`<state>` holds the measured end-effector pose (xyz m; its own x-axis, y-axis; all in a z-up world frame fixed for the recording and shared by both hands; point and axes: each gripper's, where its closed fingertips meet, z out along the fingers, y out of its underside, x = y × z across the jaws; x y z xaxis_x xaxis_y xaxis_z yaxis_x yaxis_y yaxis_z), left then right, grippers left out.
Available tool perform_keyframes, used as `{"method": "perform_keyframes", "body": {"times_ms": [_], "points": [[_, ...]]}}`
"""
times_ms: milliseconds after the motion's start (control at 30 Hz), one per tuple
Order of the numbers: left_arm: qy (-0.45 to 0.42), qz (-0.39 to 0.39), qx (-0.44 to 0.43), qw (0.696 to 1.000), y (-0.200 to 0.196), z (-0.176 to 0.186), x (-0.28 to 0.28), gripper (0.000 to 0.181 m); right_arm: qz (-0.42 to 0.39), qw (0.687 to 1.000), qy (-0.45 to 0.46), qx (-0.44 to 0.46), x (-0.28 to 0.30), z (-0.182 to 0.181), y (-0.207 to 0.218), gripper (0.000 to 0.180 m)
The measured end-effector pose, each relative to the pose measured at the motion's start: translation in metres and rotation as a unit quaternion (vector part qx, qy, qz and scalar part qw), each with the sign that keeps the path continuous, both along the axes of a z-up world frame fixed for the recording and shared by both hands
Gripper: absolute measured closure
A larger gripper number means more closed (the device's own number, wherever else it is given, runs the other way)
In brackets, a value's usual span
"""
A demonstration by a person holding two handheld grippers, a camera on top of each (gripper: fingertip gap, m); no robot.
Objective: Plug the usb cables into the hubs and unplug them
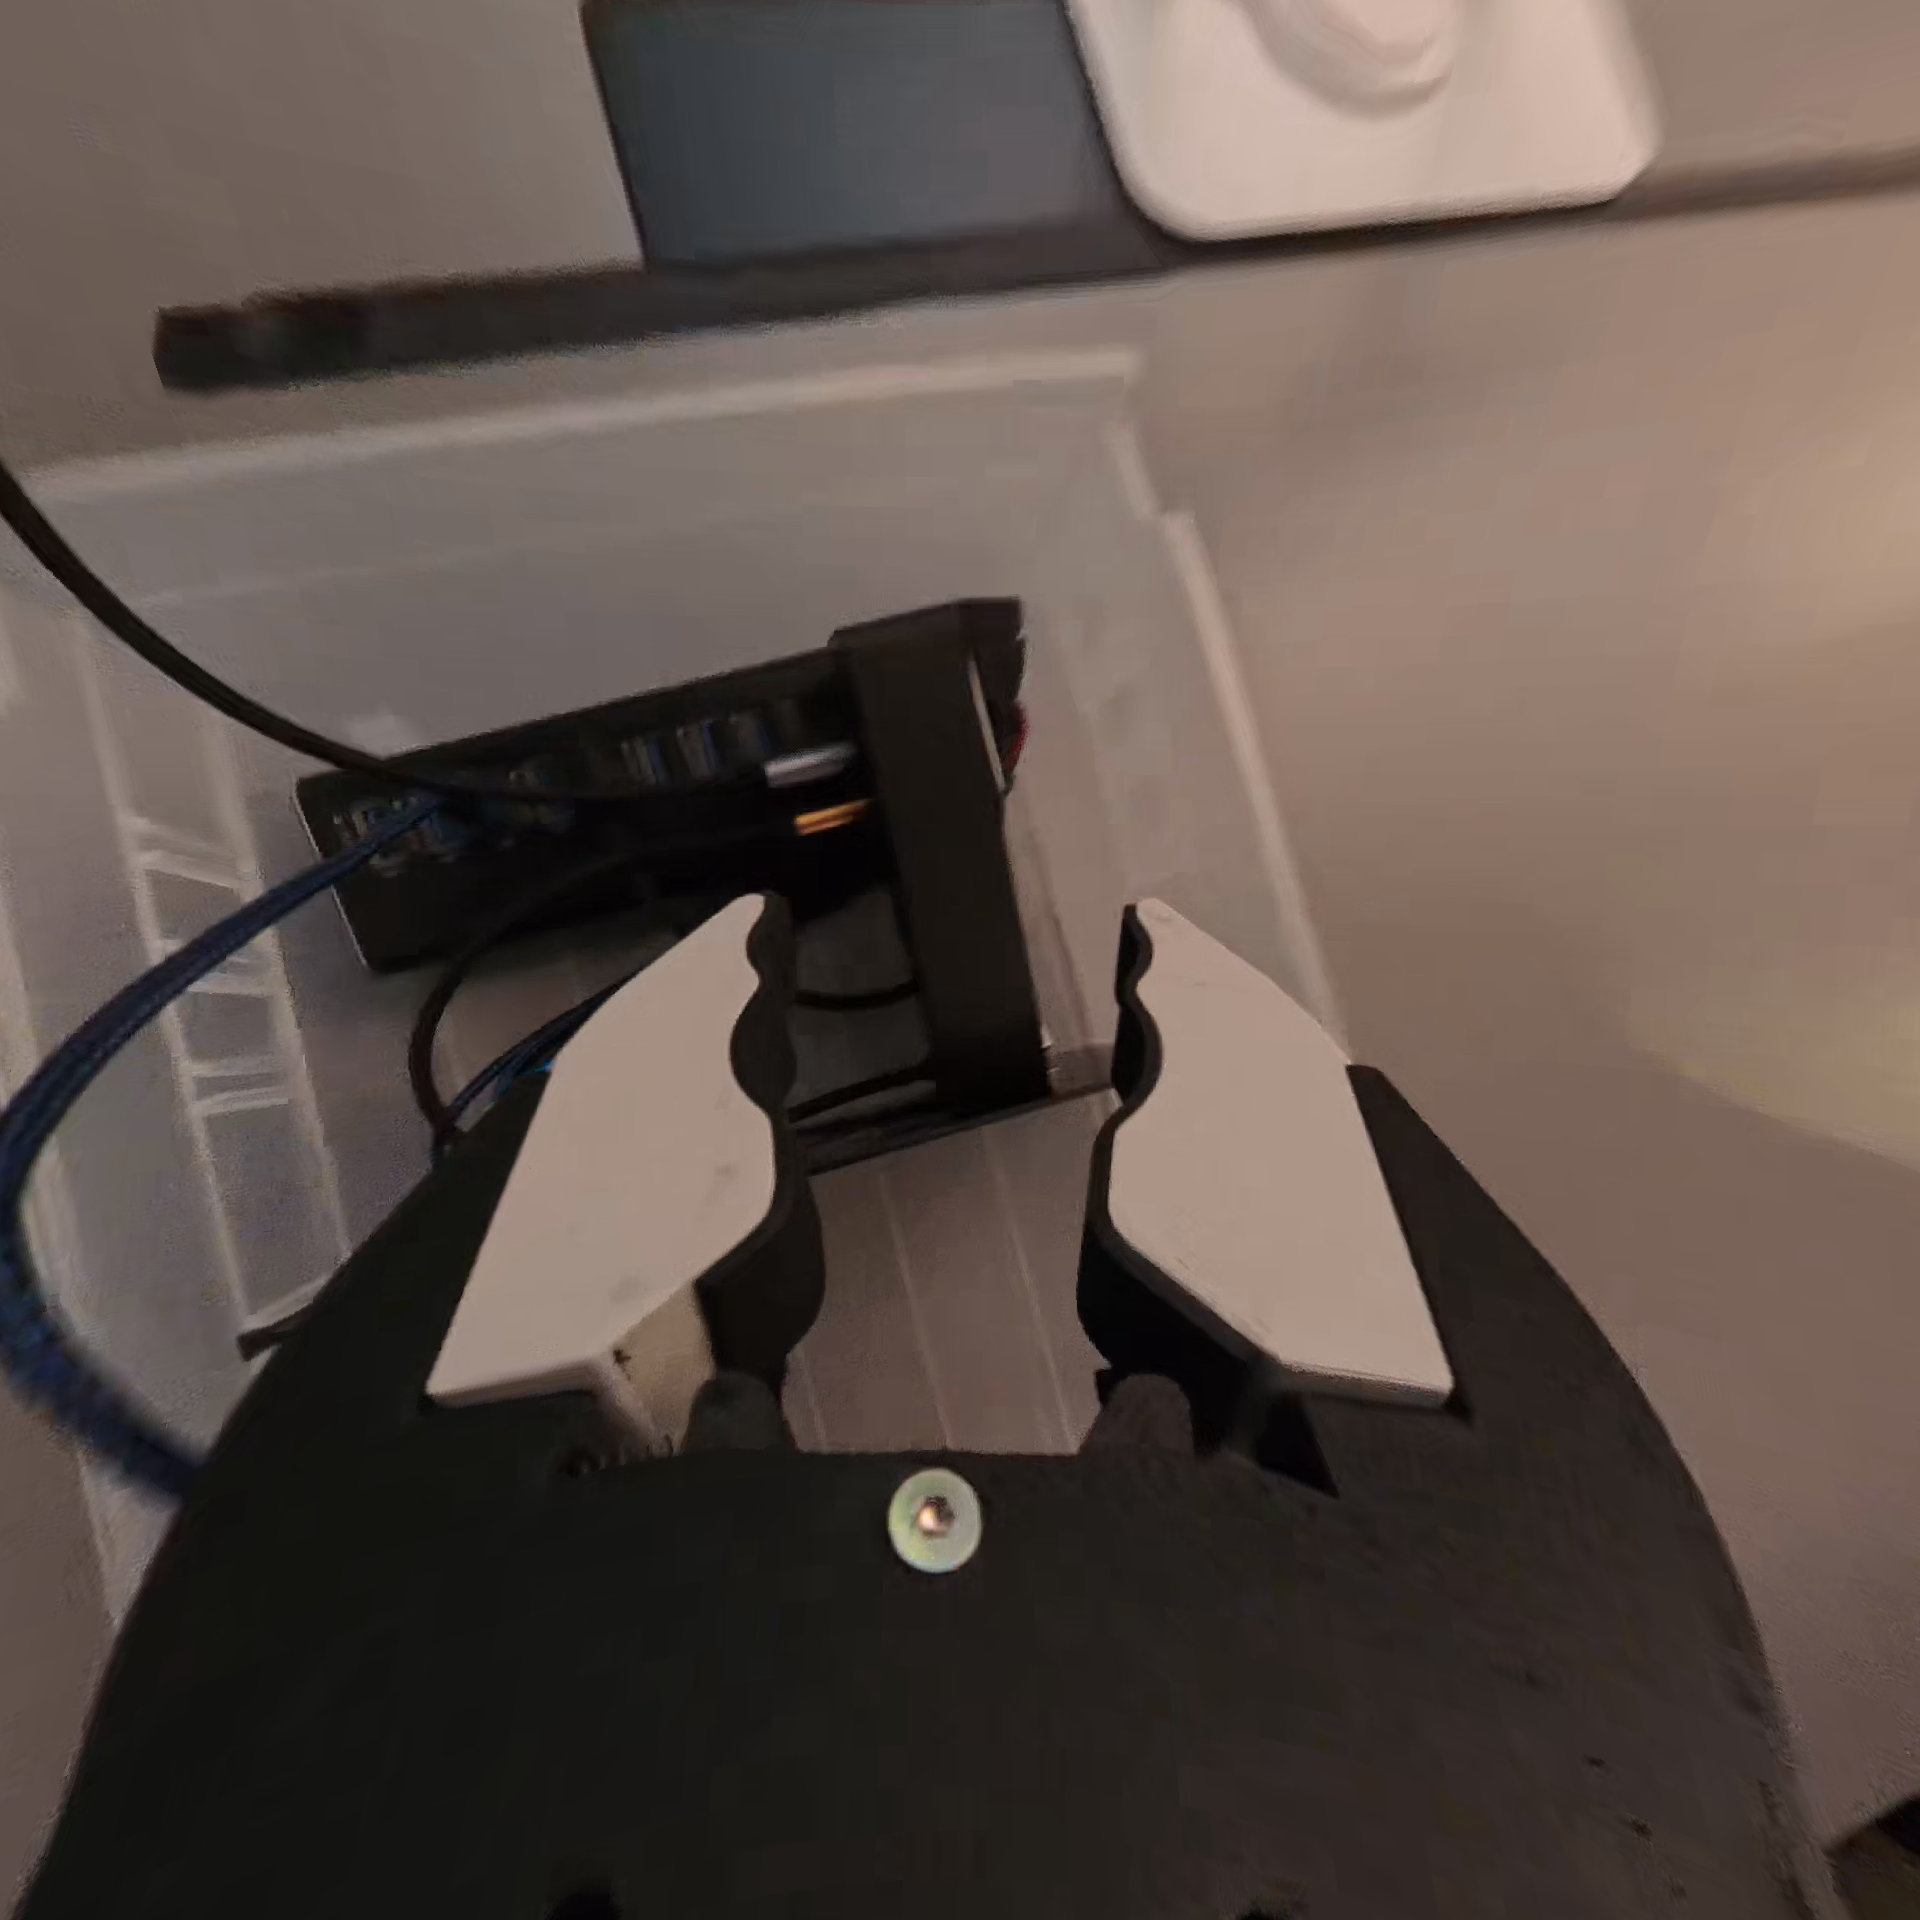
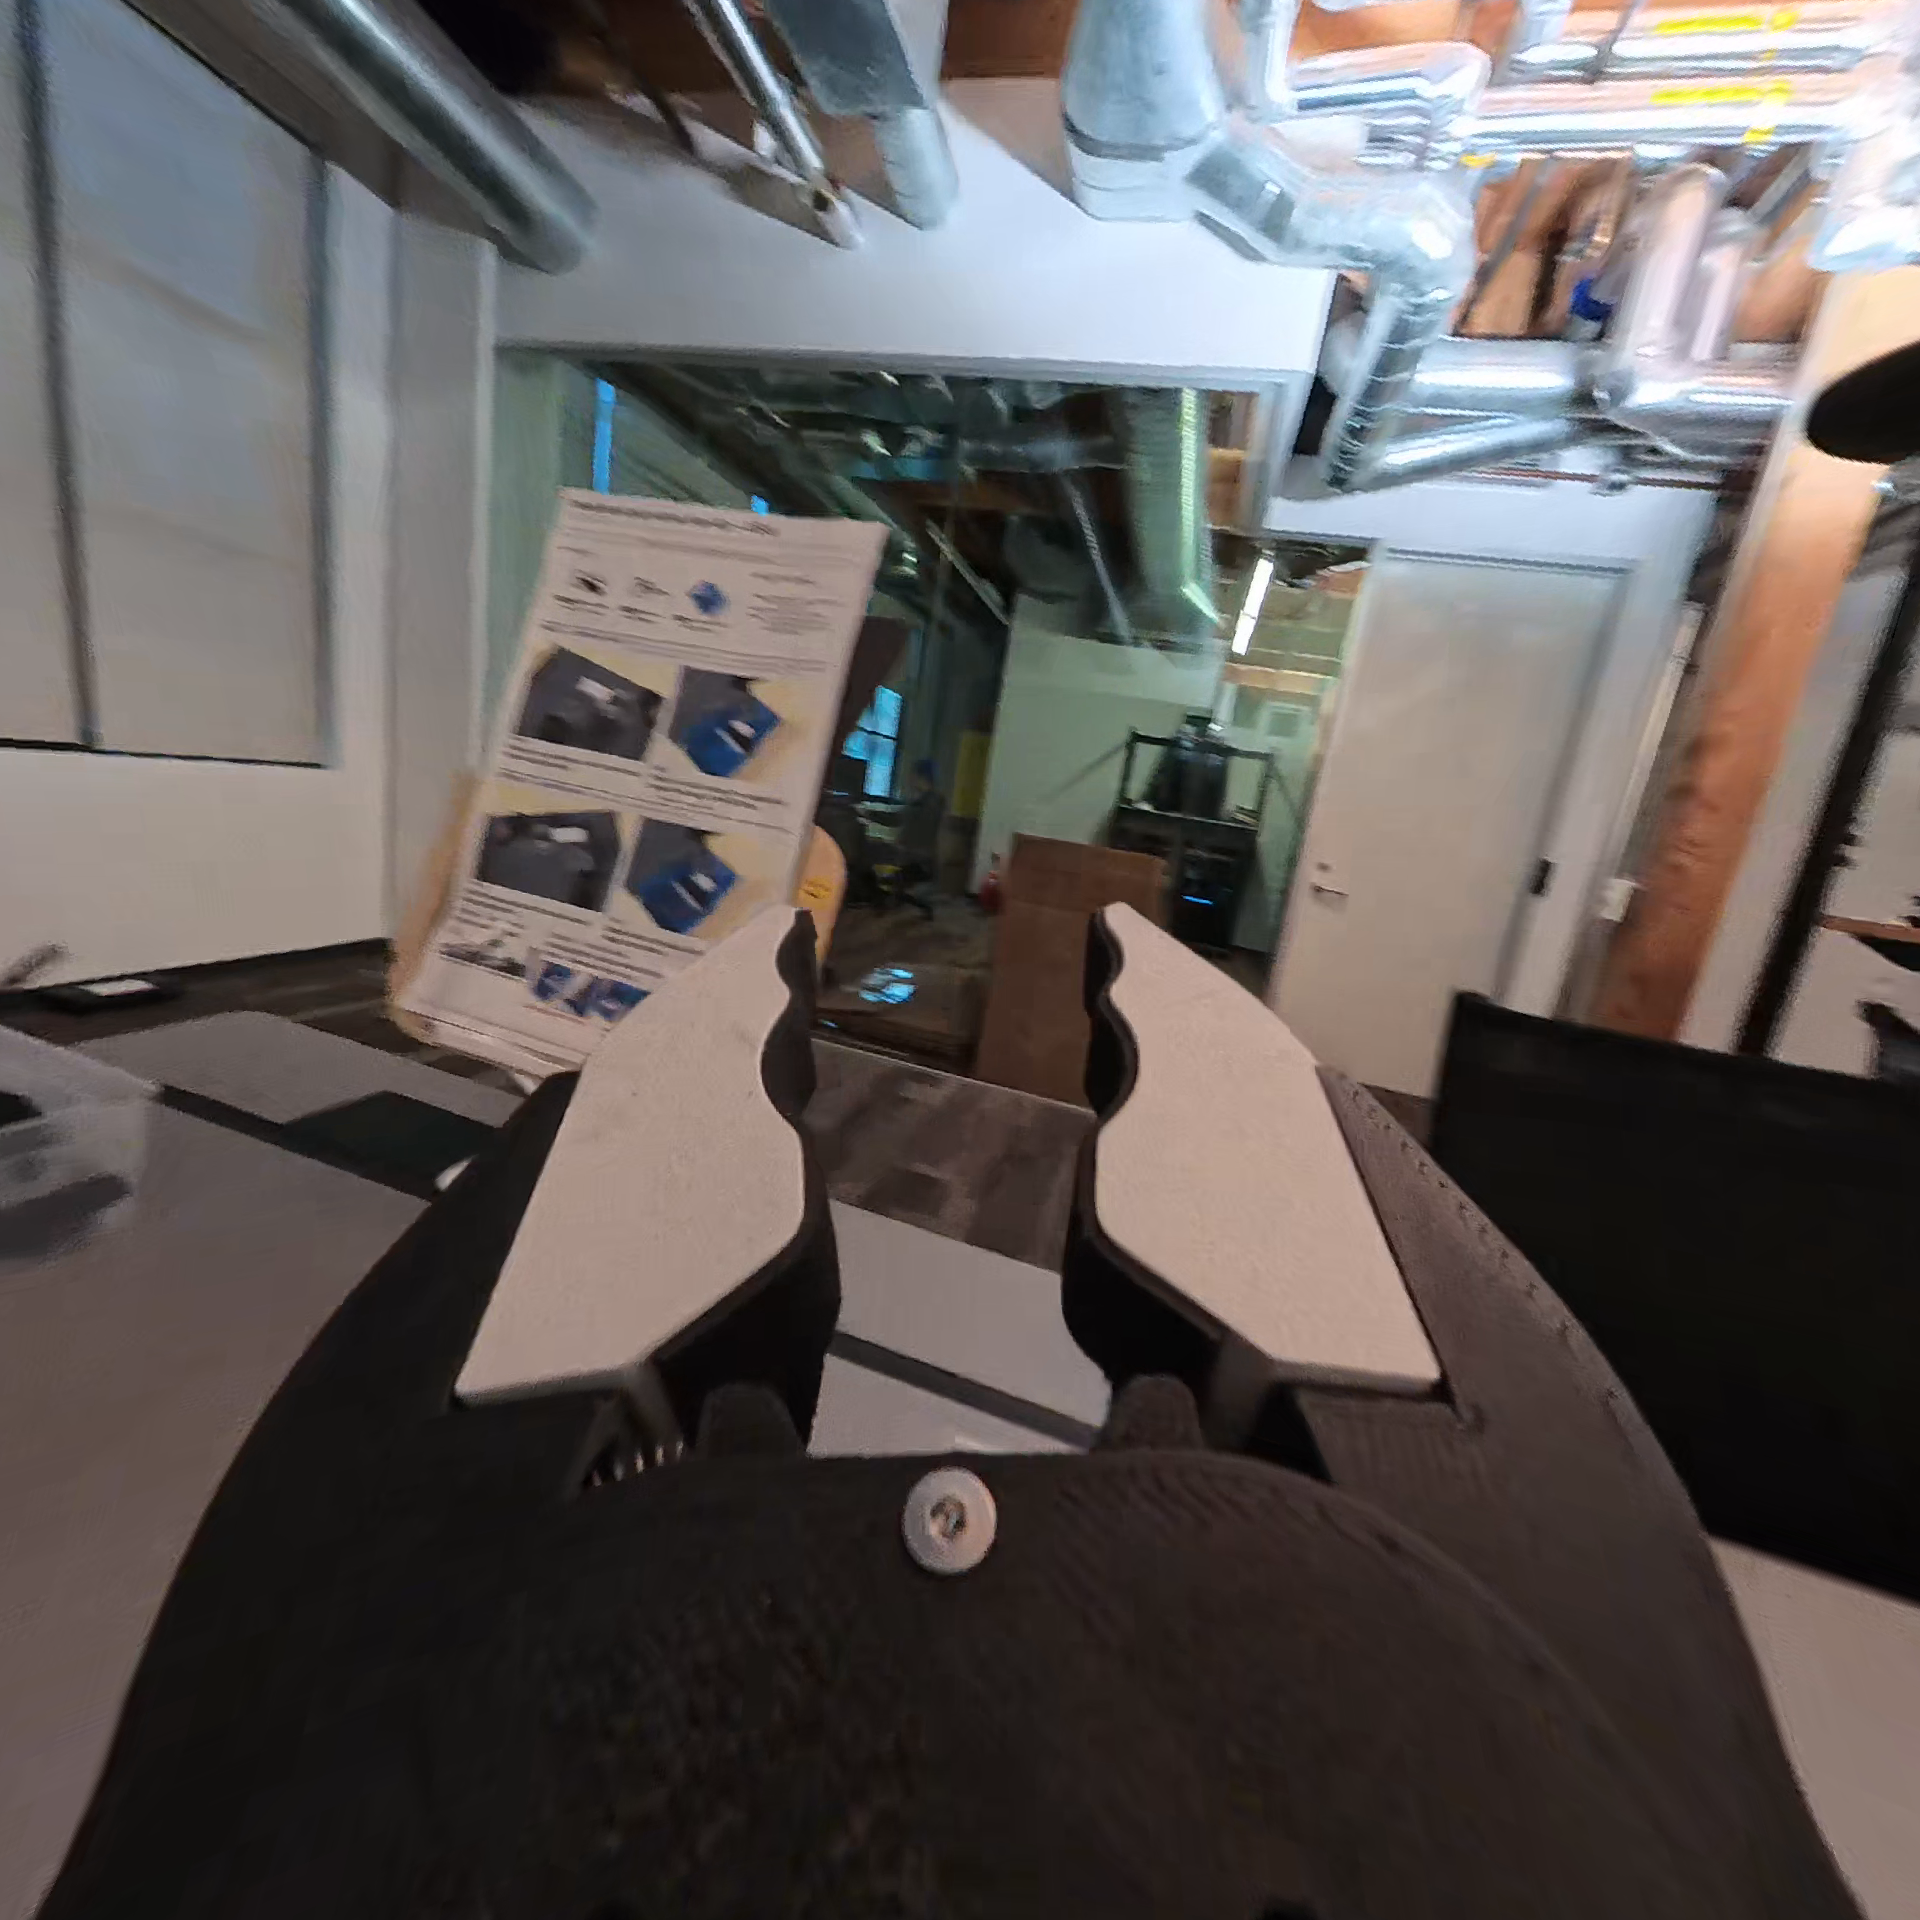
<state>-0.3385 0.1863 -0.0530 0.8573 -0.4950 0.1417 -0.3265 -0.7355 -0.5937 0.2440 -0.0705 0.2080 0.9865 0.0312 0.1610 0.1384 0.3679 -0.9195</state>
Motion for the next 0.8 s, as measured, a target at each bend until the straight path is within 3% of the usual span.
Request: {"method": "perform_keyframes", "body": {"times_ms": [33,233,300,333,467,633,800], "points": [[0.021,-0.001,-0.018,1.0,0.002,-0.008,0.0,0.121,0.021,1.0,-0.002,0.006,-0.016,0.005,0.003,0.13],[0.083,-0.002,-0.111,0.99,0.008,-0.045,0.007,0.126,0.11,0.993,-0.021,0.027,-0.1,0.025,0.019,0.131],[0.071,0.007,-0.138,0.988,0.009,-0.051,0.01,0.13,0.134,0.99,-0.023,0.029,-0.12,0.024,0.023,0.131],[0.052,0.011,-0.15,0.987,0.008,-0.051,0.014,0.148,0.148,0.988,-0.023,0.024,-0.128,0.021,0.026,0.131],[0.049,-0.004,-0.15,0.987,0.008,-0.05,0.013,0.151,0.177,0.984,-0.029,-0.01,-0.145,0.006,0.043,0.132],[-0.019,-0.006,-0.124,0.992,0.014,-0.023,0.012,0.153,0.188,0.978,-0.061,-0.071,-0.152,-0.018,0.062,0.132],[-0.118,-0.016,-0.066,0.991,0.014,0.038,0.011,0.153,0.188,0.977,-0.059,-0.08,-0.154,-0.024,0.071,0.132]]}}
